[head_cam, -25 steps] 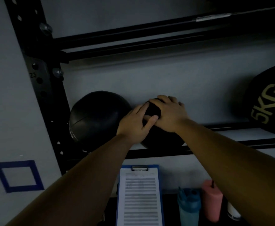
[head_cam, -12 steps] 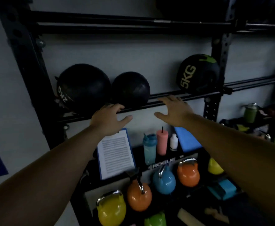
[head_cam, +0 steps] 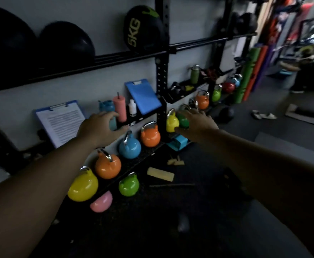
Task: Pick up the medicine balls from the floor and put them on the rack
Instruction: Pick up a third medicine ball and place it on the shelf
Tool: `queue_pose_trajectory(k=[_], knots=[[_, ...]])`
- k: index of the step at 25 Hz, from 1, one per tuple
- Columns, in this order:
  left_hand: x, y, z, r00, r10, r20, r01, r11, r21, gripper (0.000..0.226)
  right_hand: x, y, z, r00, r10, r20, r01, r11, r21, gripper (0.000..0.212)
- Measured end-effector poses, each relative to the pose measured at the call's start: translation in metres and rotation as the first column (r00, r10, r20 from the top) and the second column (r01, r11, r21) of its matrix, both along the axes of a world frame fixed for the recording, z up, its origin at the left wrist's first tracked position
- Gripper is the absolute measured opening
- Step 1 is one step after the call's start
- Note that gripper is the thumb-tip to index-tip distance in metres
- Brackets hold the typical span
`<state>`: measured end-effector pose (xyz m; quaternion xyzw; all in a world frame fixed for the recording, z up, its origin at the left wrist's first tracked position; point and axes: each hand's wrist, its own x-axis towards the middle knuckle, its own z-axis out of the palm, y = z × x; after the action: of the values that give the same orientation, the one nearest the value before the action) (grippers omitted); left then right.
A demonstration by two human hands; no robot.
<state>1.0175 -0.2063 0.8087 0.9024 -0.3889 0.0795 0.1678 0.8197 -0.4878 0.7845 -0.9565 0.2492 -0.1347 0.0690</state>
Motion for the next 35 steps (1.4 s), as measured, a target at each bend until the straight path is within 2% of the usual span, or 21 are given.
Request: queue_pose_trajectory(k=[4,7,11,15,19,23,27,32,35], knots=[[-0.057,-0.037,-0.04,0.985,-0.073,-0.159,0.076,0.997,0.015,0.084,-0.074,-0.023,-0.038,0.995,-0.084,-0.057,0.085,0.996,0.02,0.08],[-0.093,-0.061,-0.069,0.965,-0.067,-0.255,0.084,0.995,0.054,0.095,-0.118,-0.042,-0.071,0.99,-0.099,-0.099,0.105,0.992,0.068,0.08],[-0.127,-0.1,-0.113,0.94,-0.024,-0.341,0.051,0.996,0.069,0.094,-0.171,-0.072,-0.134,0.966,-0.13,-0.222,0.167,0.974,0.156,0.084],[-0.144,-0.13,-0.175,0.884,0.033,-0.466,-0.002,0.998,0.067,0.111,-0.189,-0.101,-0.198,0.945,-0.066,-0.322,0.137,0.969,0.204,0.088],[-0.127,-0.146,-0.245,0.816,0.122,-0.565,-0.053,0.989,0.138,0.122,-0.172,-0.124,-0.257,0.928,-0.059,-0.368,0.157,0.957,0.243,0.085],[-0.09,-0.187,-0.324,0.78,0.113,-0.616,0.042,0.972,0.232,0.105,-0.117,-0.139,-0.327,0.892,-0.006,-0.451,0.142,0.953,0.268,0.086],[-0.05,-0.241,-0.42,0.739,0.103,-0.666,0.129,0.948,0.29,0.102,-0.064,-0.157,-0.414,0.863,0.02,-0.505,0.152,0.943,0.297,0.086],[-0.012,-0.274,-0.59,0.698,0.17,-0.696,0.105,0.937,0.334,0.102,-0.01,-0.179,-0.58,0.821,0.089,-0.564,0.155,0.916,0.369,0.091],[-0.003,-0.275,-0.712,0.63,0.268,-0.729,0.033,0.928,0.37,0.115,0.016,-0.174,-0.706,0.797,0.135,-0.589,0.2,0.861,0.468,0.101]])
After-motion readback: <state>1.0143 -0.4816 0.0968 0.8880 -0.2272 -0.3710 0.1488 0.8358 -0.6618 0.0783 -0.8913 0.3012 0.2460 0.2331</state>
